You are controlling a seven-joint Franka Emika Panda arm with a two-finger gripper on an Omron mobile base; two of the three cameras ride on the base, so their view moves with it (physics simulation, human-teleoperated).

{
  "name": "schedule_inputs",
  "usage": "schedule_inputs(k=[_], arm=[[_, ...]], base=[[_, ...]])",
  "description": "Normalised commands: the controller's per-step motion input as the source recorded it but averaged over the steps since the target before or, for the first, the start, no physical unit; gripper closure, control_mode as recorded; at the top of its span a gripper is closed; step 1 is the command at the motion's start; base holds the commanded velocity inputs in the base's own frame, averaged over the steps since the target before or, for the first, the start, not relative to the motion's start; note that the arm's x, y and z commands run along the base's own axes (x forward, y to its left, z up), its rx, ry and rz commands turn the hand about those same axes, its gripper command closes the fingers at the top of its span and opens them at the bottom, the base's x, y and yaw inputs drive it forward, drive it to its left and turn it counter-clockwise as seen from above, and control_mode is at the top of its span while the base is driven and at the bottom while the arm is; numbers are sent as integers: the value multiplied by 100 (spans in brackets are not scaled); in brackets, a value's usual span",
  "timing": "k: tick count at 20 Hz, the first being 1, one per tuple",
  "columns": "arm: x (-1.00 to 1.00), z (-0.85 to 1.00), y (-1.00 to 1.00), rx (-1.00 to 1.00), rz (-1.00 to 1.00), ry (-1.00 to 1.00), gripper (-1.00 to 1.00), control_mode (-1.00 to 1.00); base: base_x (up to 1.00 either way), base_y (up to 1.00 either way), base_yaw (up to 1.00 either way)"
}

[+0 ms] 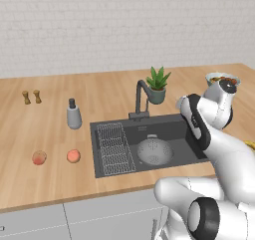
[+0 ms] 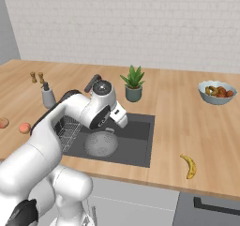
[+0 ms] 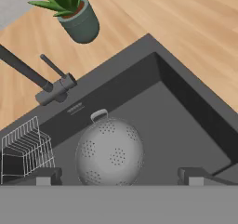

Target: Put the colander in the sink, put the peach, banana, peach in the colander, and turn on the sink faucet and pour water over the colander.

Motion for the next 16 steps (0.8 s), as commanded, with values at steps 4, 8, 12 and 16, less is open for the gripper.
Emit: schedule_inputs(k=[4,8,12,16], arm=[[-2,16,-88,-26,-7,26,-100,-100],[0,9,-100,-16,0,42,-100,-100],[-24,9,-100,-6,0,40,-100,-100],[-89,-1,-100,6,2,15,-100,-100]], base=[[0,0,0],[0,0,0],[0,0,0],[0,0,0]])
